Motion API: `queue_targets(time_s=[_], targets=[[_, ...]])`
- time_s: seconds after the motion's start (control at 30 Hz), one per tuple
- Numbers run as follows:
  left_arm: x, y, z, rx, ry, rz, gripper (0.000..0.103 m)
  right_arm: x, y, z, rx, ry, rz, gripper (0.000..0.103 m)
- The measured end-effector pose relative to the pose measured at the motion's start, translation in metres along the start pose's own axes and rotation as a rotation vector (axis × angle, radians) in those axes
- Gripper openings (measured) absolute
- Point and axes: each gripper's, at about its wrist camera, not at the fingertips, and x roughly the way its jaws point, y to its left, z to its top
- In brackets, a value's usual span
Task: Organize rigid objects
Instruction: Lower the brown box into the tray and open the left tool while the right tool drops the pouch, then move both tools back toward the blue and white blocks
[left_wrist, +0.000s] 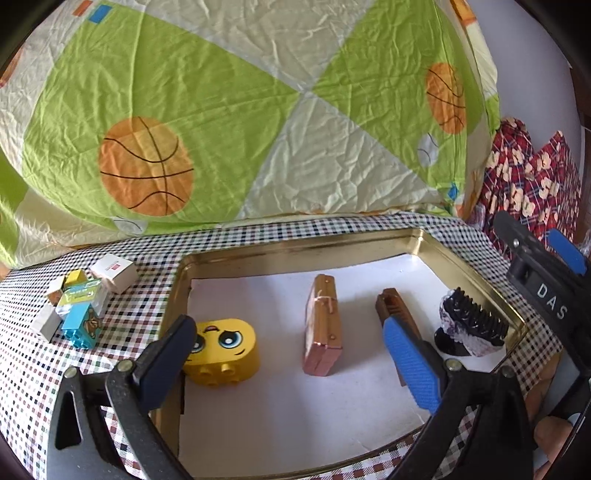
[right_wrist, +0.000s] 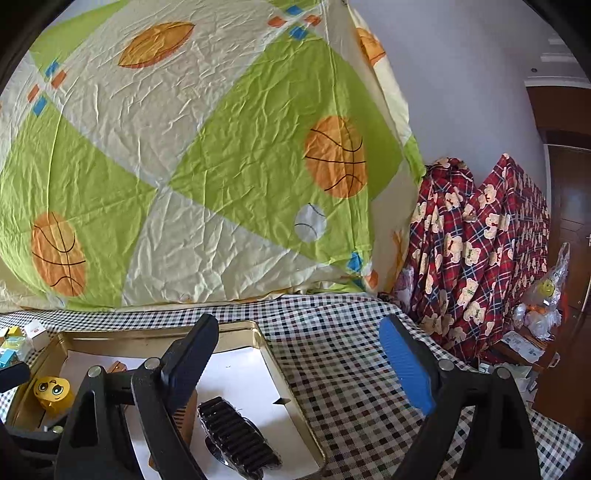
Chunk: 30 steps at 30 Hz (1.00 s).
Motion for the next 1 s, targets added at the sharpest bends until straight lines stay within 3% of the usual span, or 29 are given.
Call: queue_targets(time_s=[0.2,0.43,0.7,1.0], targets=[[-0.016,0.009,-0.003,-0.024,-0.077,0.028,0.102,-0.009,0.002,-0.001,0.014,-0.019,-0.043,0.090],[-0.041,0.019,-0.009,0.024,-0.183,0.073,0.102,-0.030,0.011,-0.005,0.033,-0.035,-0.068,0.090],[-0.055,0.049,-0.014,-0.009,-0.204,0.101,0.102,-0.060,0.021,-0.009,0.055,-0.089,-0.094,0.090],[-0.064,0.083,-0.019,0.039,-0.213,0.159,0.102,-0.075,0.046,-0.016,0.132,-0.026,-0.045,0.091]])
